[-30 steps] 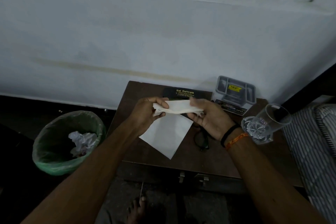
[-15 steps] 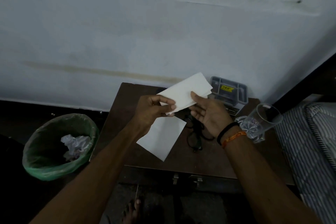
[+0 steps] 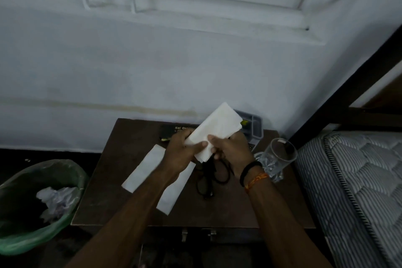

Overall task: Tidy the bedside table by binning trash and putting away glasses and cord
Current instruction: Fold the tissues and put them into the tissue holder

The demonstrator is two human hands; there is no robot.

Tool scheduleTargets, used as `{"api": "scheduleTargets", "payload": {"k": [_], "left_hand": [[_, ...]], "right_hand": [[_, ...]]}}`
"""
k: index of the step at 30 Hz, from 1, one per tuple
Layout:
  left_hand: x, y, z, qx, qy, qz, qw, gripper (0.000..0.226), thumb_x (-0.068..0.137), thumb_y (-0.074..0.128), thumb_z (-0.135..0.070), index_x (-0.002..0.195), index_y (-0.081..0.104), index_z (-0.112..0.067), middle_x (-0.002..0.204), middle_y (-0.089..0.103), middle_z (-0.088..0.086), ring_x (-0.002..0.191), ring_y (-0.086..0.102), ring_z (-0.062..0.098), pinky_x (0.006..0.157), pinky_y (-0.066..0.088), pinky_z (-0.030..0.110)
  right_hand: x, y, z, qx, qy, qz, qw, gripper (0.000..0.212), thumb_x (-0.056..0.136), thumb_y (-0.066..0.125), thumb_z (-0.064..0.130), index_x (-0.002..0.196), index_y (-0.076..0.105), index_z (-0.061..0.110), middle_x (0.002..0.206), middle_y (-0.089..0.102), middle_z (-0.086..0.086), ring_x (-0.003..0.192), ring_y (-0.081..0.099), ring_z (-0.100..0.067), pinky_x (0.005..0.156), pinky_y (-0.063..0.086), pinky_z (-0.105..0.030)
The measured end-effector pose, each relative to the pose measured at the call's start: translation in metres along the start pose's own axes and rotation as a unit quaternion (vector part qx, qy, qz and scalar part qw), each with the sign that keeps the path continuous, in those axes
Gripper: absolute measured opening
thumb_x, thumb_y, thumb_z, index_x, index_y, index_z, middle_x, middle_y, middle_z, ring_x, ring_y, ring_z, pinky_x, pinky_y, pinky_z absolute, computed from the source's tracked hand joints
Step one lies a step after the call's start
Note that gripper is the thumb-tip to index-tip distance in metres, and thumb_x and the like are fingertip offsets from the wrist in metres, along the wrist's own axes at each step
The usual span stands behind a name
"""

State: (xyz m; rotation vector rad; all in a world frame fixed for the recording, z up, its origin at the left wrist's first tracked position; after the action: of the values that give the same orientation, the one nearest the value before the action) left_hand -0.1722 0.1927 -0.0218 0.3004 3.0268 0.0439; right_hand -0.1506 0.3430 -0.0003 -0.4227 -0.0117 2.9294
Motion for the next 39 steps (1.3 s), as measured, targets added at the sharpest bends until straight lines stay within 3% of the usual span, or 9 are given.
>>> {"api": "scheduleTargets", "payload": {"k": [3,7,11,16,21,24,29,36,39], "left_hand": [[0.004,0.013,-0.002,0.021,-0.003,0.008,1.000,0.035,0.077,0.081,-0.010,0.107,0.065,-0.003,0.104,0.067,0.018,0.095,0.067,0.034,0.065,0.058,0.057],[0.019,0.034,-0.020,0.015,-0.015,0.036,0.999,0.032,0.073,0.081,0.001,0.101,0.064,0.001,0.096,0.069,0.018,0.082,0.070,0.025,0.057,0.057,0.030],[0.062,0.057,-0.042,0.070,0.007,0.072,0.995,0.026,0.071,0.078,0.007,0.090,0.062,0.000,0.081,0.071,0.011,0.070,0.070,0.018,0.061,0.057,0.028],[0.114,0.079,-0.052,0.394,0.154,0.098,0.901,0.056,0.063,0.088,-0.028,0.109,0.057,-0.014,0.114,0.054,0.007,0.106,0.049,0.024,0.089,0.046,0.040],[0.140,0.106,-0.024,0.466,0.137,0.190,0.853,0.114,0.037,0.077,-0.072,0.132,0.045,-0.019,0.134,0.052,0.006,0.122,0.049,0.030,0.099,0.044,0.049],[0.152,0.109,-0.010,0.467,0.135,0.192,0.853,0.120,0.032,0.071,-0.078,0.134,0.041,-0.023,0.134,0.052,0.005,0.121,0.050,0.031,0.098,0.045,0.052],[0.147,0.109,-0.007,0.470,0.132,0.189,0.852,0.104,0.042,0.083,-0.062,0.127,0.045,-0.017,0.124,0.050,0.009,0.111,0.049,0.032,0.091,0.048,0.051],[0.144,0.104,-0.016,0.442,0.119,0.135,0.879,0.085,0.059,0.061,-0.078,0.124,0.052,-0.024,0.121,0.059,0.004,0.111,0.054,0.027,0.091,0.050,0.047],[0.149,0.100,-0.035,0.404,0.162,0.081,0.897,0.045,0.074,0.064,-0.050,0.103,0.066,-0.016,0.103,0.070,0.006,0.094,0.064,0.025,0.081,0.054,0.043]], "right_hand": [[0.005,-0.012,0.006,-0.069,0.030,0.020,0.997,0.018,0.083,0.070,-0.005,0.099,0.063,-0.004,0.082,0.066,-0.022,0.059,0.061,-0.020,0.052,0.055,-0.028],[0.023,-0.044,0.032,-0.116,0.057,0.005,0.992,0.024,0.080,0.075,-0.003,0.099,0.060,-0.005,0.085,0.069,-0.022,0.063,0.067,-0.026,0.060,0.060,-0.038],[0.067,-0.103,0.079,-0.169,0.024,-0.071,0.983,0.033,0.073,0.080,0.000,0.098,0.059,-0.002,0.091,0.073,-0.024,0.078,0.074,-0.035,0.075,0.060,-0.049],[0.101,-0.142,0.096,-0.176,0.027,-0.099,0.979,0.056,0.072,0.083,-0.001,0.118,0.053,-0.009,0.088,0.072,-0.026,0.075,0.074,-0.037,0.078,0.060,-0.051],[0.114,-0.143,0.085,-0.227,0.016,-0.101,0.968,0.048,0.070,0.084,0.000,0.112,0.062,-0.007,0.089,0.072,-0.025,0.080,0.074,-0.037,0.077,0.060,-0.050],[0.136,-0.150,0.074,-0.303,0.001,-0.106,0.947,0.077,0.040,0.088,0.026,0.109,0.061,0.003,0.091,0.073,-0.017,0.079,0.073,-0.033,0.073,0.062,-0.047],[0.114,-0.125,0.090,-0.382,-0.022,-0.113,0.917,0.037,0.064,0.081,0.009,0.093,0.057,0.010,0.083,0.074,-0.013,0.073,0.074,-0.029,0.072,0.062,-0.044],[0.119,-0.121,0.087,-0.443,-0.063,-0.115,0.887,0.032,0.069,0.078,0.016,0.095,0.069,0.000,0.079,0.074,-0.010,0.072,0.072,-0.026,0.072,0.062,-0.042],[0.122,-0.122,0.083,-0.474,-0.080,-0.106,0.870,0.038,0.076,0.079,0.032,0.099,0.071,0.003,0.087,0.074,-0.010,0.081,0.071,-0.026,0.076,0.060,-0.040]]}}
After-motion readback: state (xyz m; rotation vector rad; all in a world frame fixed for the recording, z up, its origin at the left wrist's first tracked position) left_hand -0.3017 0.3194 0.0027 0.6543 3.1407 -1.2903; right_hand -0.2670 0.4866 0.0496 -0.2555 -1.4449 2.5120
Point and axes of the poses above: each hand's wrist, its own x-axis towards the middle knuckle, its own y-axis out of the palm, z = x × y, the point moved 7 cm from there along x, towards the middle knuckle
